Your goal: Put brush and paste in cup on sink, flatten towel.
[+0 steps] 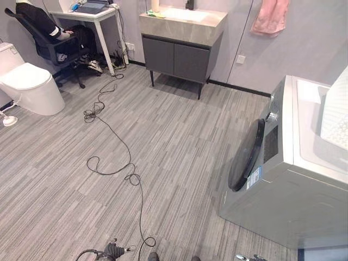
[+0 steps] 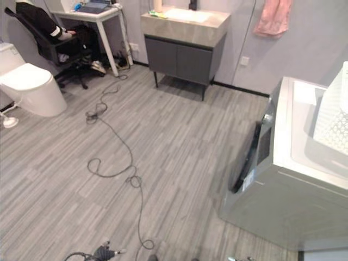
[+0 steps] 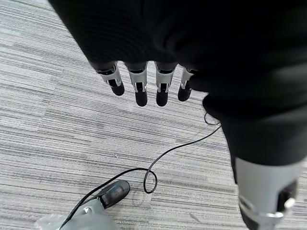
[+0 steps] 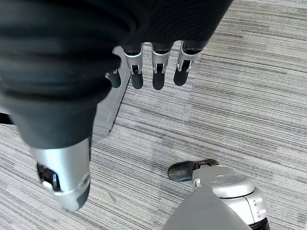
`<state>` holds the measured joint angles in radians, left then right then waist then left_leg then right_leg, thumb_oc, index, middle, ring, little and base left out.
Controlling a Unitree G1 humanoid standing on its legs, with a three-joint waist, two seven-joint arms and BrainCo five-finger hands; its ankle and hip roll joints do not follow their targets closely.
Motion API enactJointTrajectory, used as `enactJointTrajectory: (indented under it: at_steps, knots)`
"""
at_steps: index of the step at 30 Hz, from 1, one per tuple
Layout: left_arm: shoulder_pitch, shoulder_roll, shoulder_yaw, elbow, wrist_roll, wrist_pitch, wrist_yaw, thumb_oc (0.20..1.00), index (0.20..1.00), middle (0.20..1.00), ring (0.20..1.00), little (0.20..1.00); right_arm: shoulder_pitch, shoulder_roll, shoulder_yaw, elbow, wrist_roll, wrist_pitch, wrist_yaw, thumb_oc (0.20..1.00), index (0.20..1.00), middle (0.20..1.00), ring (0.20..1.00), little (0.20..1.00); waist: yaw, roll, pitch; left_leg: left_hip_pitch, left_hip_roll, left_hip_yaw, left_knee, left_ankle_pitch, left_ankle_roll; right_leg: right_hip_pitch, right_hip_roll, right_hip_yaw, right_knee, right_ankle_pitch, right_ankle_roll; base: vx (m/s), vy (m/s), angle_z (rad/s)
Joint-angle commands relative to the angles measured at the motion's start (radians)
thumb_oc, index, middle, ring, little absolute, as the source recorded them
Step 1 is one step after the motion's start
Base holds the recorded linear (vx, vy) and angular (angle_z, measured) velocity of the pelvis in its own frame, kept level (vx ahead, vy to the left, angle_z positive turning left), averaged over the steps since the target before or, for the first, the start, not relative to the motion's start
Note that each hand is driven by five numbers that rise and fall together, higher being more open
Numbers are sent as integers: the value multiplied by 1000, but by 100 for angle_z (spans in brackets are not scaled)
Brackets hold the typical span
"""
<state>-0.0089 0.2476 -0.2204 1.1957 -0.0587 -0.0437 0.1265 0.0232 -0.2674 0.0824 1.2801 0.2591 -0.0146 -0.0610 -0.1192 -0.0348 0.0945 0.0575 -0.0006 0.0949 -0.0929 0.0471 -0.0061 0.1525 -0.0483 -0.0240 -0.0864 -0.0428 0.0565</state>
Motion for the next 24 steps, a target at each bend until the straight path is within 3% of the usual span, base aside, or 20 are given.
enactJointTrajectory:
  at_steps: [1, 14, 24]
  knots:
    - [-47, 5, 1, 28, 19, -15, -7, 1000, 1000, 1000, 1000, 1000, -29, -29, 24, 17, -20, 1, 0, 1000, 1000, 1000, 1000, 1000, 25, 1, 3, 14, -20, -40, 60, -80, -3, -92, 20, 65, 71, -3, 45, 0, 0, 0]
    - [-57, 39, 11, 46, 52, -9, 16, 1000, 1000, 1000, 1000, 1000, -39, -48, -5, 55, -24, 15, -11, 1000, 1000, 1000, 1000, 1000, 41, -9, 6, -15, -34, -39, 95, -103, 15, -111, 4, 68, 100, -4, 62, 14, 43, 0]
    - [-95, 58, 20, 37, 30, -4, 38, 1000, 1000, 1000, 1000, 1000, -55, -43, -29, 89, -33, 27, -35, 1000, 1000, 1000, 1000, 1000, 31, -3, 40, -35, -63, -72, 109, -116, 46, -207, -14, 86, 299, -9, 91, 30, 106, 2]
